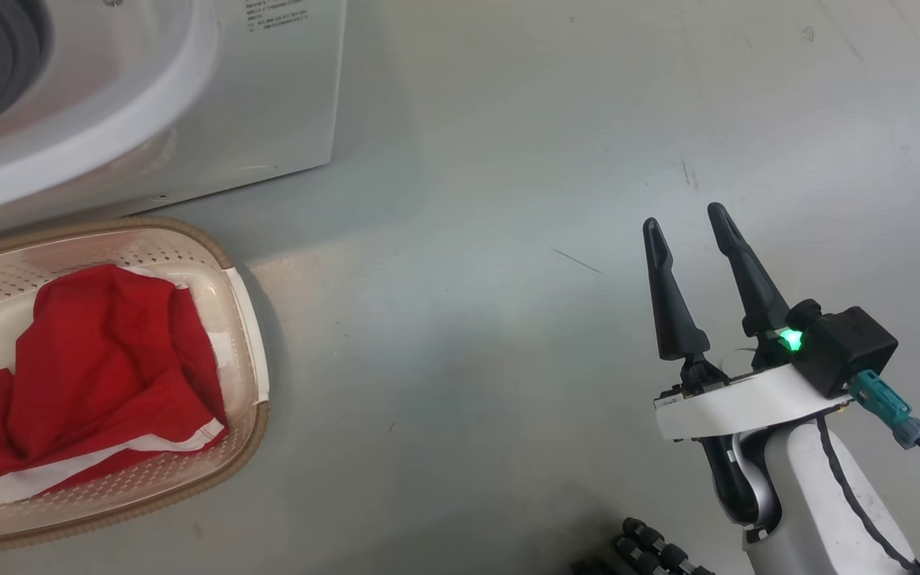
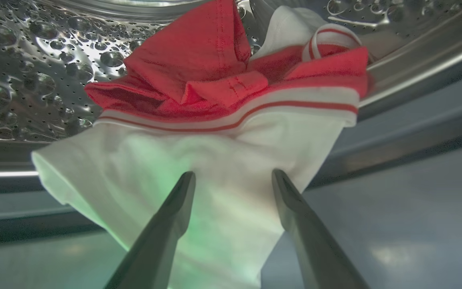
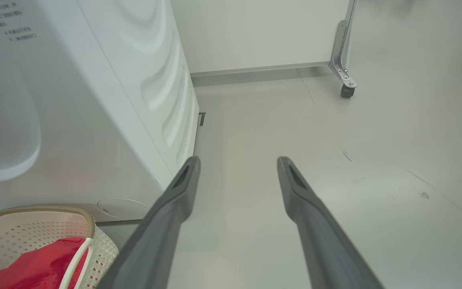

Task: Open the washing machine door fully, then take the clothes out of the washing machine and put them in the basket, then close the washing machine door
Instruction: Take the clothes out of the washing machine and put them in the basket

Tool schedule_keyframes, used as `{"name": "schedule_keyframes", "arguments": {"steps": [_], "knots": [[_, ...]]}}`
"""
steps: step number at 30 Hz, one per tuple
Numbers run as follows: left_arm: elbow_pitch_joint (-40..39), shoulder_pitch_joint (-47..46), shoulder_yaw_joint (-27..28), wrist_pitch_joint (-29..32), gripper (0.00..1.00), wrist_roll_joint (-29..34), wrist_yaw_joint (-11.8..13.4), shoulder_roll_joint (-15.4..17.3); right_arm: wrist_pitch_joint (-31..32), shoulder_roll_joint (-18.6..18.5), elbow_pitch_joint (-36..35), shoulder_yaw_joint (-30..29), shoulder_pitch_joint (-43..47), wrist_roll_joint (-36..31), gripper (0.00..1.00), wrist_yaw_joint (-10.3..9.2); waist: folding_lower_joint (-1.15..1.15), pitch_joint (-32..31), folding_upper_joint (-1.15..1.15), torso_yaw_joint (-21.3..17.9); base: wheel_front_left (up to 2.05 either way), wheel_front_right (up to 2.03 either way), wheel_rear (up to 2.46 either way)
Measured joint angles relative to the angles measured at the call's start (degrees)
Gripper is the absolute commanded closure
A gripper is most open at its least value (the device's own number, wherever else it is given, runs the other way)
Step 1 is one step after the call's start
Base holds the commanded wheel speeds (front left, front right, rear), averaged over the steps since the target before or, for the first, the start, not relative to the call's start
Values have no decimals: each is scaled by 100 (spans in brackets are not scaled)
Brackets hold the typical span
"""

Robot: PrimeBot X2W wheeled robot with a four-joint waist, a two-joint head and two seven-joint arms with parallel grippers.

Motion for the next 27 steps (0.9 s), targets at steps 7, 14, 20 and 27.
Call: {"name": "schedule_keyframes", "arguments": {"steps": [7, 14, 20, 27], "knots": [[138, -374, -8, 175, 0, 8, 1, 11, 0, 1, -7, 53, -71, 90, 0, -87, 0, 51, 0, -15, 0, 0, 0], [370, -603, 4, 350, 0, -10, 43, -8, 0, 1, -8, 81, -104, 104, 0, -131, 0, 97, 0, -24, 0, 0, 0], [481, -742, -30, 397, 0, -10, 43, -9, 0, 1, -9, 98, -155, 137, 0, -142, 0, 131, 0, -28, 0, 0, 0], [625, -858, -97, 397, 100, -10, 13, -89, 0, 1, -10, 112, -174, 138, 0, -185, 0, 148, 0, -24, 0, 0, 0]]}}
